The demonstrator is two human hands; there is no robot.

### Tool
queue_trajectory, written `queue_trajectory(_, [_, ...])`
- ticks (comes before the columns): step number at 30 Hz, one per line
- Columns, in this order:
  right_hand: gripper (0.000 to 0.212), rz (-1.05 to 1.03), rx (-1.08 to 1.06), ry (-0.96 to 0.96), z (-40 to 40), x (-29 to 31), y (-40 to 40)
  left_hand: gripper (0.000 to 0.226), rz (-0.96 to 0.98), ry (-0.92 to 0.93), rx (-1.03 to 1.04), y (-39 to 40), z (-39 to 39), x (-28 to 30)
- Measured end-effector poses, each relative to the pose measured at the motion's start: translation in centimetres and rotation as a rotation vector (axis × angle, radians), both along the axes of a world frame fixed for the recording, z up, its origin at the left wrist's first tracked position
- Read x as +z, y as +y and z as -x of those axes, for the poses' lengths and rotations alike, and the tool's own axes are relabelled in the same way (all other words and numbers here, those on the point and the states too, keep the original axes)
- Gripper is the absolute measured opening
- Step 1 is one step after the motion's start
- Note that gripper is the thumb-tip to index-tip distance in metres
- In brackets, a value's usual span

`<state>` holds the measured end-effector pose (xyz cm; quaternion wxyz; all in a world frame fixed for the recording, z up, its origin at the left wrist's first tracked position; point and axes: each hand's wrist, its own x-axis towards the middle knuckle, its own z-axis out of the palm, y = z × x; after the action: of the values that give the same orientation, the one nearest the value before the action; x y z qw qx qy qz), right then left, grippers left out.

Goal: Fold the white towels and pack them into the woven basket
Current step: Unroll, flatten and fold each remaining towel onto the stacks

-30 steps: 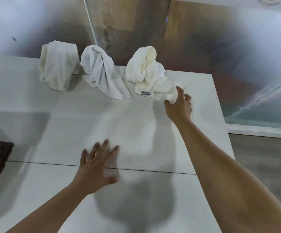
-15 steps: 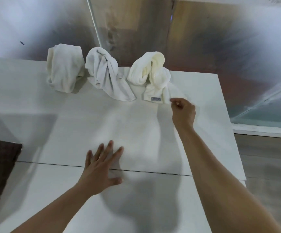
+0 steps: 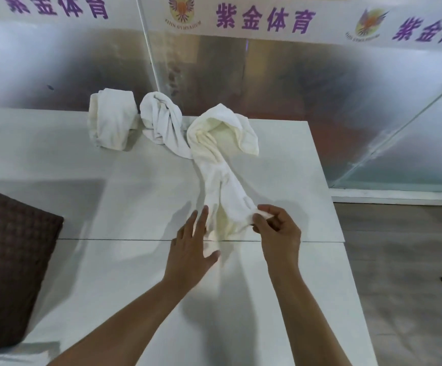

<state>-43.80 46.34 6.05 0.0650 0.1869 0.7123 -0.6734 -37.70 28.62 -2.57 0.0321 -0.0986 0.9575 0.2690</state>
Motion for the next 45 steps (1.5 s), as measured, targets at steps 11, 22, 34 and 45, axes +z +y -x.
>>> queue_trajectory(11, [0.017,0.386,-0.179,0.030,-10.9,8.7,-0.1,0.071,-0.254,0.088,-0.034,1.4,-5.0,7.2])
queue_trajectory(22, [0.027,0.139,-0.198,0.308,-19.1,15.9,-2.7,0.017,-0.220,0.160,0.076,1.6,-13.2,10.4])
queue_trajectory(34, [0.006,0.066,-0.526,0.627,-17.7,22.3,2.3,0.011,-0.428,0.396,0.158,-8.5,-20.1,21.3])
queue_trajectory(45, [0.019,-0.301,-0.529,0.734,-8.0,31.1,3.3,0.014,-1.039,0.655,0.299,-9.5,-9.7,39.5])
